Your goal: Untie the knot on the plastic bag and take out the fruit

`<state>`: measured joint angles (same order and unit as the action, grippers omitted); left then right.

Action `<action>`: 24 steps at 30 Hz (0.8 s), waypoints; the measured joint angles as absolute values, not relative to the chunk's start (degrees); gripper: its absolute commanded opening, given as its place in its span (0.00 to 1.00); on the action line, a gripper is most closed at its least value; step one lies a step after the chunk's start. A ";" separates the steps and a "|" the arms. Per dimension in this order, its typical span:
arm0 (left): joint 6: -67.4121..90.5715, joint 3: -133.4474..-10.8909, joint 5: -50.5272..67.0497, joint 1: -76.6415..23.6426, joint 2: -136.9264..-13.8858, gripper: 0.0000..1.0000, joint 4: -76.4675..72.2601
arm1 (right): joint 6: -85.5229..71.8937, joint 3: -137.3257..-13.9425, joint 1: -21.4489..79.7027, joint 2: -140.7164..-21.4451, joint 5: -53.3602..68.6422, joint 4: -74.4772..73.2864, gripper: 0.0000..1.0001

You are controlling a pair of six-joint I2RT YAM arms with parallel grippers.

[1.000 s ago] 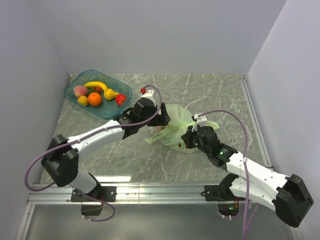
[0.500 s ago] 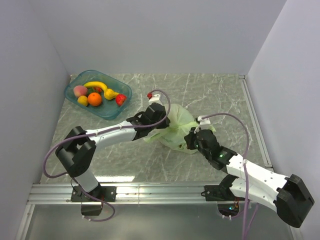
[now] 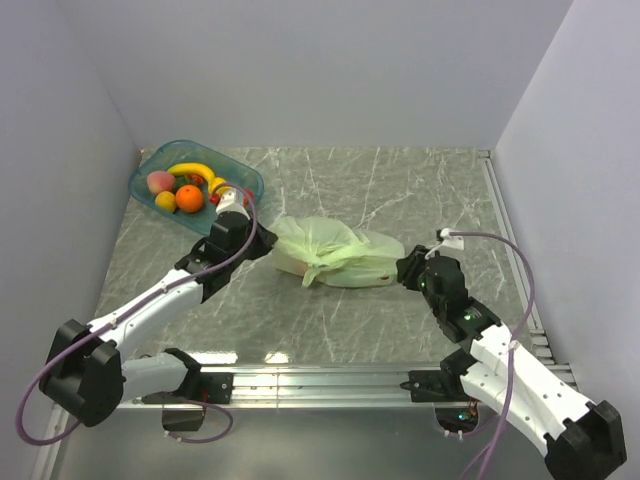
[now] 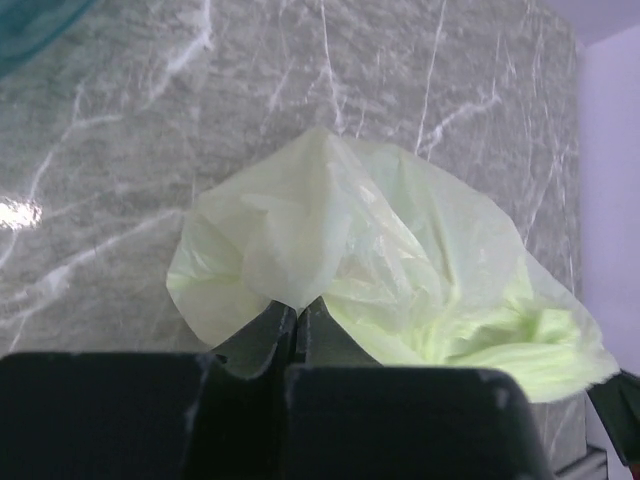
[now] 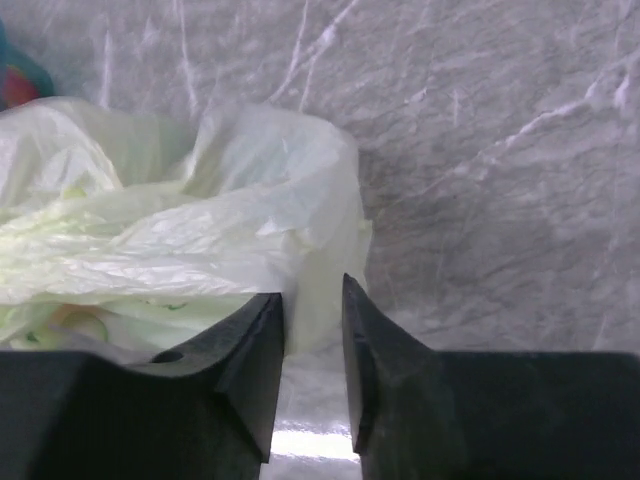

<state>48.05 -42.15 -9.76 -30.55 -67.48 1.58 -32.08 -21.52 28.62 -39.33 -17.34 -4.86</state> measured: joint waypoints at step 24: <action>45.32 -36.95 -5.93 -33.10 -53.67 0.01 11.49 | -3.73 -47.40 55.90 -68.77 -22.37 -17.61 0.60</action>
<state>45.32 -36.95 -5.93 -33.10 -53.67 11.49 -3.73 -47.40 55.90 -68.77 -22.37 -17.61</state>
